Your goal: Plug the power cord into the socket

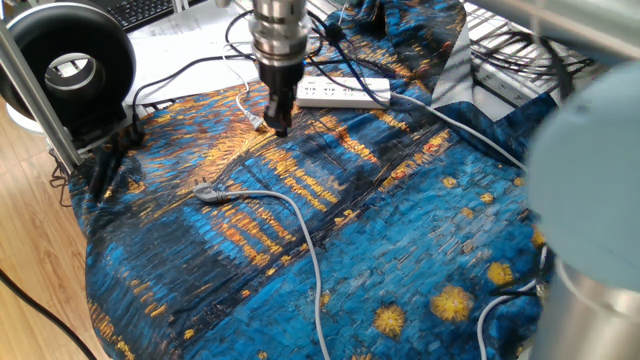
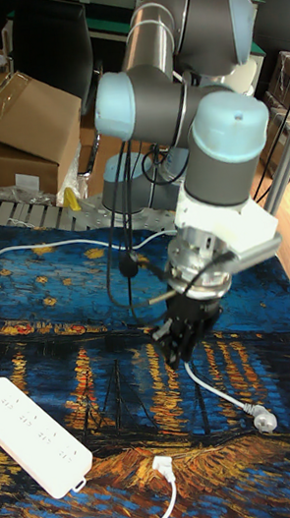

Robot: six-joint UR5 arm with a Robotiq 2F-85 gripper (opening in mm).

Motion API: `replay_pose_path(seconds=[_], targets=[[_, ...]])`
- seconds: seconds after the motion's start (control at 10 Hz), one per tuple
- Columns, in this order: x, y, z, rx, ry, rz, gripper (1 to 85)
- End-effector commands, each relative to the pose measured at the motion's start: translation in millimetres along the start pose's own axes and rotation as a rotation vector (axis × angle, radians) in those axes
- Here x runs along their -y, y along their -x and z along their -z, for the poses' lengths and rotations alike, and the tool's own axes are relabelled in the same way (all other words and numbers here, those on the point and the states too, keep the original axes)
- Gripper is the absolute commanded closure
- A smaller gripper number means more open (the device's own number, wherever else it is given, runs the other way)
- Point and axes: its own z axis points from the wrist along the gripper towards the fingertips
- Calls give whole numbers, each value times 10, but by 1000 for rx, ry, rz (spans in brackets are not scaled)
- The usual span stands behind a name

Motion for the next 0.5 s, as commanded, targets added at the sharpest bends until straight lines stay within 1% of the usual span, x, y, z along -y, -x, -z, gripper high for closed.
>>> replay_pose_path(seconds=[0.0, 0.1, 0.2, 0.3, 0.4], targets=[[107, 165, -50, 11, 9, -4, 557], [31, 211, -47, 27, 39, -68, 547], [156, 255, -47, 46, -8, -102, 550], [198, 279, -45, 56, -23, -119, 553], [205, 283, -45, 58, -25, -133, 557]])
